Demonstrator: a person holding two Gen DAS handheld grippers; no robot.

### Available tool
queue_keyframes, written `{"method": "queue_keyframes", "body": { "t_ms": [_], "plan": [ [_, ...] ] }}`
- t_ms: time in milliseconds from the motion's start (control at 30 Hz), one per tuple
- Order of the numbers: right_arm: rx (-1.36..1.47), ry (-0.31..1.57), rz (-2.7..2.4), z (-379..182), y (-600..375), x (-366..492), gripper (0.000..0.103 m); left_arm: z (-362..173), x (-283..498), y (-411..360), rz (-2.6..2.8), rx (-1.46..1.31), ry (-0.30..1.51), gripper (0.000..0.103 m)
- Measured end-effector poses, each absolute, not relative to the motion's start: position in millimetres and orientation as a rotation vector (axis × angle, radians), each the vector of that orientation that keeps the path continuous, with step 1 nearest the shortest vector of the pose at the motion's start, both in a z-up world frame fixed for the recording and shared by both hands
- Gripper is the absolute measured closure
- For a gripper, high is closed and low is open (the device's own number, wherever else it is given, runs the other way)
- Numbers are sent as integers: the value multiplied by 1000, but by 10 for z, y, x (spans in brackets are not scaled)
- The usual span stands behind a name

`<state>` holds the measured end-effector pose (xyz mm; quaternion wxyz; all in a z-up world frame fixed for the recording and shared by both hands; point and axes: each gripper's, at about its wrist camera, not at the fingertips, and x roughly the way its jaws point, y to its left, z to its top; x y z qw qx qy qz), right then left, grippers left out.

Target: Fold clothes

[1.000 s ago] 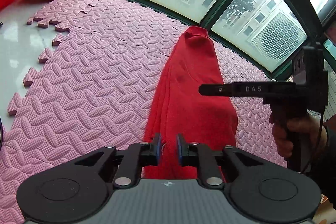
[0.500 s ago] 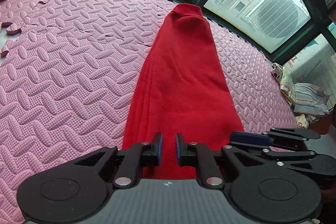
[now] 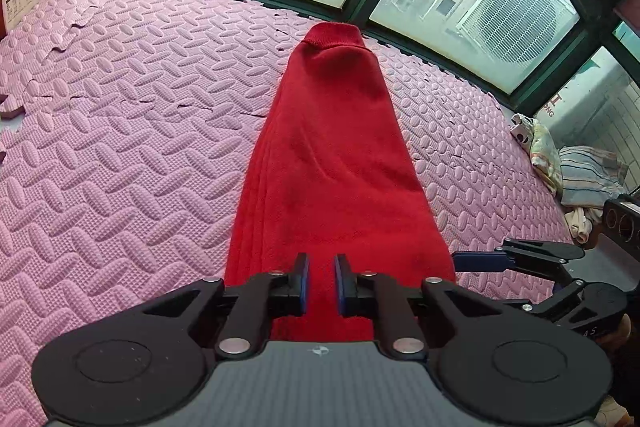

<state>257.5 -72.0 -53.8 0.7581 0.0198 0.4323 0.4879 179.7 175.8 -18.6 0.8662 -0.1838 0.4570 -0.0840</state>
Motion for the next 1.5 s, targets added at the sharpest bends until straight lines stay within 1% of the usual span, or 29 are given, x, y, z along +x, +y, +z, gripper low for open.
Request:
{"method": "queue_keyframes", "body": {
  "t_ms": [67,167,333,467,533,633,900,967,1033,1100,1233,1267,1300,1400,1500],
  "plan": [
    [39,931,1106,-568,-686,2619,29,-185,1889,1705,-185,-367,964,87],
    [13,925,1149,-610,-605,2675,20,-228,2028,1646,-198,-357,977,87],
    [65,881,1231,-662,-580,2742,20,-345,2115,1632,-193,-362,1002,87],
    [108,886,1316,-727,-534,2815,15,-376,2109,1640,-190,-365,1002,87],
    [117,910,1370,-787,-501,2850,15,-375,2103,1640,-190,-365,996,85],
    [124,953,1457,-845,-536,2888,15,-392,2109,1635,-179,-364,996,84],
    [43,999,1505,-692,-832,2899,15,-398,2111,1649,-166,-369,985,84],
    [35,968,1451,-615,-890,2873,15,-387,2097,1656,-168,-370,979,82],
    [41,911,1415,-495,-941,2869,15,-356,2067,1658,-166,-369,971,71],
    [45,878,1376,-407,-934,2874,15,-305,2015,1656,-173,-368,957,68],
    [46,851,1252,-334,-749,2948,16,-261,1925,1672,-194,-368,940,68],
    [43,847,1215,-331,-703,2983,17,-278,1914,1699,-186,-366,944,68],
    [47,849,1179,-330,-654,3041,20,-299,1902,1736,-179,-372,946,68],
    [61,844,1055,-341,-529,3291,23,-328,1875,1821,-175,-398,944,68],
    [114,840,941,-384,-435,3653,23,-312,1861,1875,-185,-419,933,68]
  ]
}}
